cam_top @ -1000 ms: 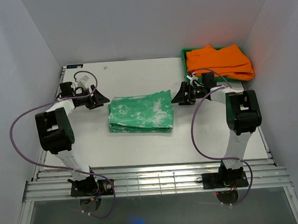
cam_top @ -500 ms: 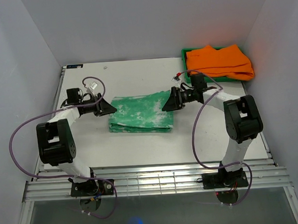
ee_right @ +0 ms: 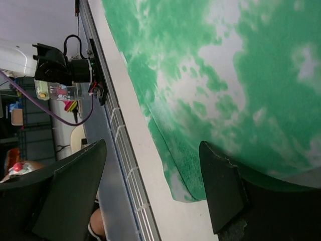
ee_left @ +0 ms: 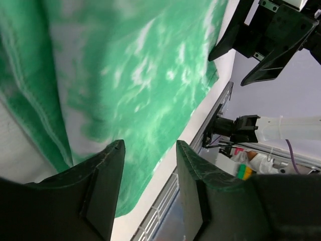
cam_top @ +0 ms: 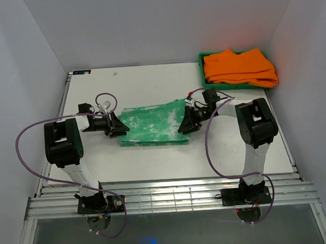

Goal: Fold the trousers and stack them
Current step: Fold the trousers

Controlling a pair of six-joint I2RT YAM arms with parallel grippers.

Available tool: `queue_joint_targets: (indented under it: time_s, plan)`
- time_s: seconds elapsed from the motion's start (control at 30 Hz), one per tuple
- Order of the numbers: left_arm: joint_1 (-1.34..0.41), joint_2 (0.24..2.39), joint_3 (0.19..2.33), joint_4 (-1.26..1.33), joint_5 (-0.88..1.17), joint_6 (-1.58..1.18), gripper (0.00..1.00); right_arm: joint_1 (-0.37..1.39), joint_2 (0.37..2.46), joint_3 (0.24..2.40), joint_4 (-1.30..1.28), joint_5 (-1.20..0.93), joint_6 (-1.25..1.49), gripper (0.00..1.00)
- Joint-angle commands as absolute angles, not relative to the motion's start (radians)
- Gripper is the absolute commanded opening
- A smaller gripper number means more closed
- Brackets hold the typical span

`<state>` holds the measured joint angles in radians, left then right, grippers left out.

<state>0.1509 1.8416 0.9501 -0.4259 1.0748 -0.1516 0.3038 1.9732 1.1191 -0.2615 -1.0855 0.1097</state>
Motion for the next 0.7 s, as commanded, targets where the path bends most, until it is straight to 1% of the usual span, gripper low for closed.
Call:
queue_joint_targets:
  time_s: [0.0, 0.03, 0.13, 0.17, 0.37, 0.53, 0.67]
  plan:
    - [0.152, 1.727, 1.067, -0.44, 1.152, -0.043, 0.57, 0.302, 1.936, 1.25, -0.41, -1.086, -0.035, 0.8]
    - [0.146, 1.712, 1.09, -0.436, 1.157, -0.046, 0.57, 0.302, 1.916, 1.308, -0.413, -1.095, -0.035, 0.8]
    - [0.123, 1.7, 1.144, -0.355, 1.149, -0.119, 0.57, 0.301, 1.93, 1.386, -0.353, -1.092, 0.014, 0.81]
    - [0.112, 1.704, 1.143, -0.259, 1.154, -0.208, 0.57, 0.301, 1.945, 1.426, -0.33, -1.091, 0.062, 0.81]
    - [0.092, 1.86, 1.132, 0.051, 1.063, -0.457, 0.57, 0.299, 2.117, 1.502, -0.135, -1.042, 0.179, 0.82]
    - [0.094, 2.031, 1.17, 0.091, 1.002, -0.499, 0.54, 0.299, 2.25, 1.534, -0.055, -0.988, 0.19, 0.83]
    - [0.095, 2.036, 1.215, 0.042, 0.953, -0.414, 0.57, 0.299, 2.247, 1.545, -0.048, -0.991, 0.196, 0.84]
